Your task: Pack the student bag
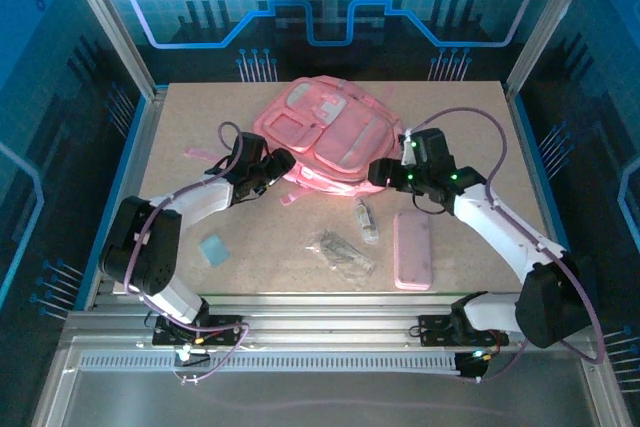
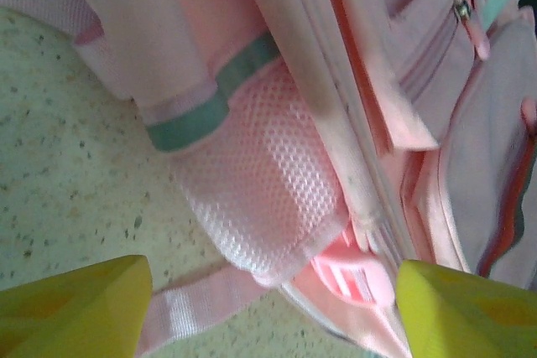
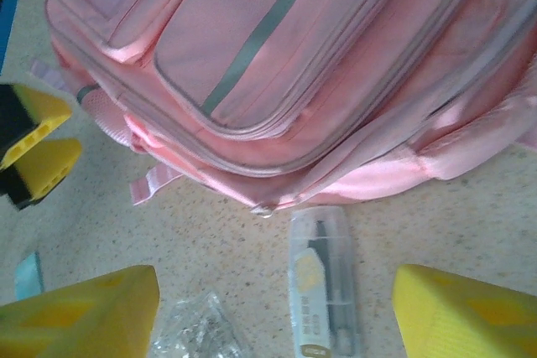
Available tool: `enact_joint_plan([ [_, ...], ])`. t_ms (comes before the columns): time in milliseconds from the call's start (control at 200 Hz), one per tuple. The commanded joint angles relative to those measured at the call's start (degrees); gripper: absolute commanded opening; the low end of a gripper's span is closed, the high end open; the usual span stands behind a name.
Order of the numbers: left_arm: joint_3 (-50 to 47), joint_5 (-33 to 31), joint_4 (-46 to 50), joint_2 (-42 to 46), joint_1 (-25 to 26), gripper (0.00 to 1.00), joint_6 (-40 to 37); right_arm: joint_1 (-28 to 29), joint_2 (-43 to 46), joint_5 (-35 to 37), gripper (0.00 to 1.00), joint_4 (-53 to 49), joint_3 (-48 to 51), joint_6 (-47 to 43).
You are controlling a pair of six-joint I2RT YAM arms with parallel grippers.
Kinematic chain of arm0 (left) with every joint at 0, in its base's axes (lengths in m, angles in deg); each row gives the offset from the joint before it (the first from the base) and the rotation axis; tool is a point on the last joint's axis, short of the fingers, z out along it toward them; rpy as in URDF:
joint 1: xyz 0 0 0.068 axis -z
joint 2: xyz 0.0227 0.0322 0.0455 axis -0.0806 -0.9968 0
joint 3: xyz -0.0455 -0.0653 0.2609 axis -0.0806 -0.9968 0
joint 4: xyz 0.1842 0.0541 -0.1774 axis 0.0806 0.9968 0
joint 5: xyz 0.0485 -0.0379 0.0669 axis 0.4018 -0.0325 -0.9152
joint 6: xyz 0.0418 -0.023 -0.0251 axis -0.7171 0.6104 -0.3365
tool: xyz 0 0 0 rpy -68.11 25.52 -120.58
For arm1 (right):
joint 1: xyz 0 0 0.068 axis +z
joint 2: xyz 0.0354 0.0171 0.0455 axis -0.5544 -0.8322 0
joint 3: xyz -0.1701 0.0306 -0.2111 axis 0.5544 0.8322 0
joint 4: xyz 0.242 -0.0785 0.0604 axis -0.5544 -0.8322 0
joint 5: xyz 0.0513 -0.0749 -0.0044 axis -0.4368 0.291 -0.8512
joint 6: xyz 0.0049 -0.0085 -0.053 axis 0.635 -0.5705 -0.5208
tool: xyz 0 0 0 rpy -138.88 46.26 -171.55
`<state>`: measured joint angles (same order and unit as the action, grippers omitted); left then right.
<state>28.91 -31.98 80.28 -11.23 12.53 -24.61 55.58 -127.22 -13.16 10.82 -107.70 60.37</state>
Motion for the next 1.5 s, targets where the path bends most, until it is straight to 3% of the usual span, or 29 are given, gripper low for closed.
enact_joint_plan([
  [0,-0.9,-2.2,-10.94,-3.93,-0.71,0.74,3.78,3.72,1.33,1.86,0.72,4.76,1.5,1.51],
  [235,1.15,-1.07,-17.33,-11.96,-0.71,0.61,6.02,6.98,2.68,3.8,0.64,2.52,1.74,1.58],
  [365,-0.63,-0.46,-17.58,-12.77,-0.71,0.62,7.75,7.68,4.05,4.35,0.64,2.39,2.39,2.06],
  [540,-5.65,-1.82,-15.63,-9.39,-0.71,0.71,7.76,8.45,3.69,4.71,0.65,2.16,2.1,1.96],
  [750,-5.67,-2.43,-16.26,-9.66,-0.71,0.69,6.59,9.49,1.56,4.6,0.65,2.55,0.71,1.76],
  [955,1.14,-0.07,-20.95,-16.57,-0.71,0.53,6.2,12.32,0.4,5.05,0.64,2.89,0.18,1.3],
  [1176,2.19,1.06,-22.99,-15.24,-0.28,0.0,6.37,17.4,-3.44,3.74,0.5,7.6,0.4,0.77],
  [1496,-0.04,0.41,-18.35,-3.79,4.93,0.0,10.48,21.91,-17.44,0.46,0.46,21.75,-2.76,1.88],
])
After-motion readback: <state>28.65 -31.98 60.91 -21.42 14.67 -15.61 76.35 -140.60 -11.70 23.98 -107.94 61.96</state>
